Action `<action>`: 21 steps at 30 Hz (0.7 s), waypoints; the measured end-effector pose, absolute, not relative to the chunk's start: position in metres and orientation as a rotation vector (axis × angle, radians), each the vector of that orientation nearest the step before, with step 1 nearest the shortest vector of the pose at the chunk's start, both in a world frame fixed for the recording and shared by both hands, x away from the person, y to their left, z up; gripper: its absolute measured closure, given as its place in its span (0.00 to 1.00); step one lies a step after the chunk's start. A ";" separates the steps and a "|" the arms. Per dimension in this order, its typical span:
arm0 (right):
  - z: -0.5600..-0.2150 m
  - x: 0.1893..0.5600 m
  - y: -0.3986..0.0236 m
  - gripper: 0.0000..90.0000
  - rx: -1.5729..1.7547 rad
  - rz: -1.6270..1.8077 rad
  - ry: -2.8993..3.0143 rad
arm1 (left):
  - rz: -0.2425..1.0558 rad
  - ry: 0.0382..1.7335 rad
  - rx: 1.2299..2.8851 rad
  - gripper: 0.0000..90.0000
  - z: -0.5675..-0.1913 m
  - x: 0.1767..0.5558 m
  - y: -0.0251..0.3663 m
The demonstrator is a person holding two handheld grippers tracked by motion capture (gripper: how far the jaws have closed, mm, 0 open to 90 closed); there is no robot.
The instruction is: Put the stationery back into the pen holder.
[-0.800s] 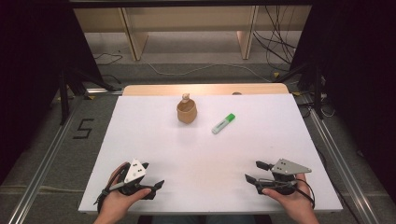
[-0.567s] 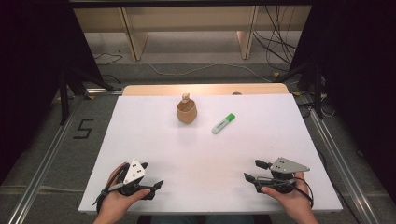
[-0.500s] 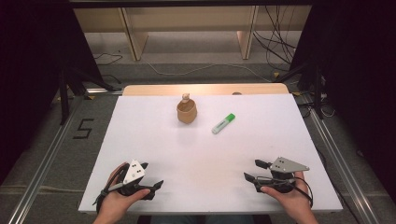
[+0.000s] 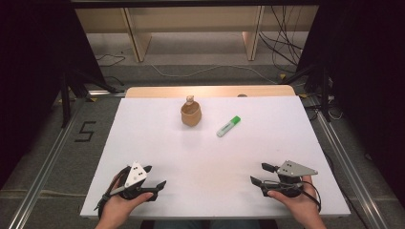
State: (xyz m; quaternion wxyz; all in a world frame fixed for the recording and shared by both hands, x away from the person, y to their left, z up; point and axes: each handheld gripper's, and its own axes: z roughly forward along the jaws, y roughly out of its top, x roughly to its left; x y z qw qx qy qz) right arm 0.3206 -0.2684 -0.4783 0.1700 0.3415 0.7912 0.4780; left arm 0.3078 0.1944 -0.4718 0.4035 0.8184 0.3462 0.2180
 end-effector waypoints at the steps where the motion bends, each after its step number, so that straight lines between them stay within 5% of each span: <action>1: -0.478 0.320 -0.268 0.35 0.969 1.356 2.248 | 0.553 0.872 2.069 0.32 -0.472 0.308 0.194; 11: -0.478 0.316 -0.267 0.35 0.947 1.359 2.259 | 0.578 0.834 2.064 0.60 -0.469 0.306 0.187; 21: -0.481 0.320 -0.264 0.36 0.951 1.341 2.282 | 0.566 0.853 2.057 0.58 -0.471 0.308 0.188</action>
